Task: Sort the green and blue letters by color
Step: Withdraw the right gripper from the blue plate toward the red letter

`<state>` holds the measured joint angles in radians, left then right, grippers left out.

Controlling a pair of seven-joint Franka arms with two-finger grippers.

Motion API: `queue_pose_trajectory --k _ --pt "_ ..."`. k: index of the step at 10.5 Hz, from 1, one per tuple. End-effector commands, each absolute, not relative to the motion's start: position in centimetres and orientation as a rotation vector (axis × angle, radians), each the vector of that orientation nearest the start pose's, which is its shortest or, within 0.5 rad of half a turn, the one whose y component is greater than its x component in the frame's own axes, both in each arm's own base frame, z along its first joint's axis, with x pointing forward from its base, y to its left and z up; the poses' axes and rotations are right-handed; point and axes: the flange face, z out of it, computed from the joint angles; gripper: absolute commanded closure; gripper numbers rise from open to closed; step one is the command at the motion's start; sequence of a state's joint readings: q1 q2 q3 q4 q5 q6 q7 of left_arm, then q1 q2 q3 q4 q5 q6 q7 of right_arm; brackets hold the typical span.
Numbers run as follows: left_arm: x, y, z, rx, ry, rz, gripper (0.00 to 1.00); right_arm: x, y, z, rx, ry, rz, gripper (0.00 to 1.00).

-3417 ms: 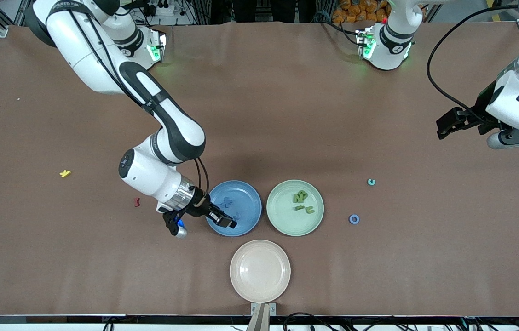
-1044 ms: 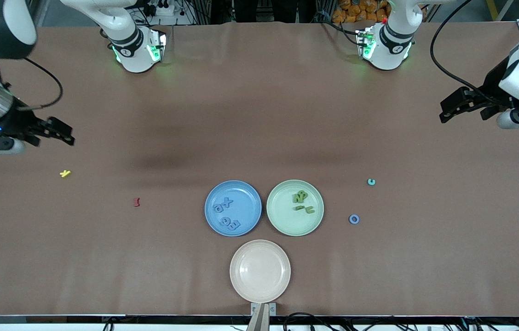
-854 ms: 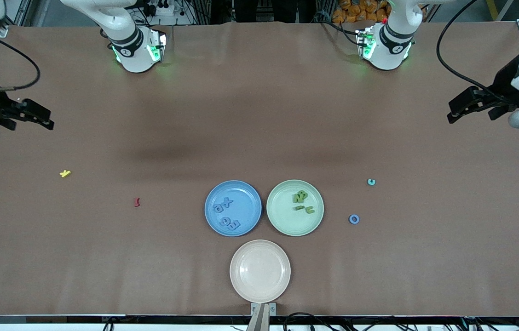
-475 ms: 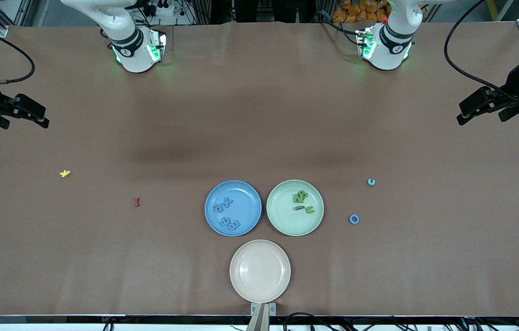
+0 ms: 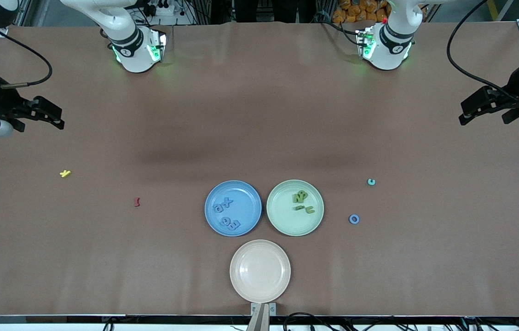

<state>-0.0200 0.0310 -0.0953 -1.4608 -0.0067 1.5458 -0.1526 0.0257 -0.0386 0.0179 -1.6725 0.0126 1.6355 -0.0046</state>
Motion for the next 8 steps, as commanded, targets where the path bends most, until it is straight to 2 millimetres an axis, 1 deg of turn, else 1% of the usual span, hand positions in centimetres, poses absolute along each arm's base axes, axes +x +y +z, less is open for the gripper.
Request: queue_pose_trajectory --k 1,2,3,5,8 --pt "55.8 -7.0 66.5 -3.075 0.006 -0.112 0.00 54.5 3.1 63.2 -3.150 -0.056 -0.068 0.00" --pt "55.8 -7.0 66.6 -3.077 0.006 -0.113 0.00 54.3 3.4 63.8 -3.151 -0.068 -0.054 0.00" --pt "55.8 -6.9 66.5 -3.082 0.004 -0.110 0.00 54.0 3.2 65.1 -3.149 -0.060 -0.051 0.00" --pt "55.8 -7.0 66.5 -3.091 0.012 -0.109 0.00 54.3 2.7 65.1 -3.142 -0.043 -0.046 0.00" --pt "55.9 -7.1 66.4 -3.111 0.007 -0.105 0.00 54.2 2.8 65.1 -3.138 -0.046 -0.043 0.00"
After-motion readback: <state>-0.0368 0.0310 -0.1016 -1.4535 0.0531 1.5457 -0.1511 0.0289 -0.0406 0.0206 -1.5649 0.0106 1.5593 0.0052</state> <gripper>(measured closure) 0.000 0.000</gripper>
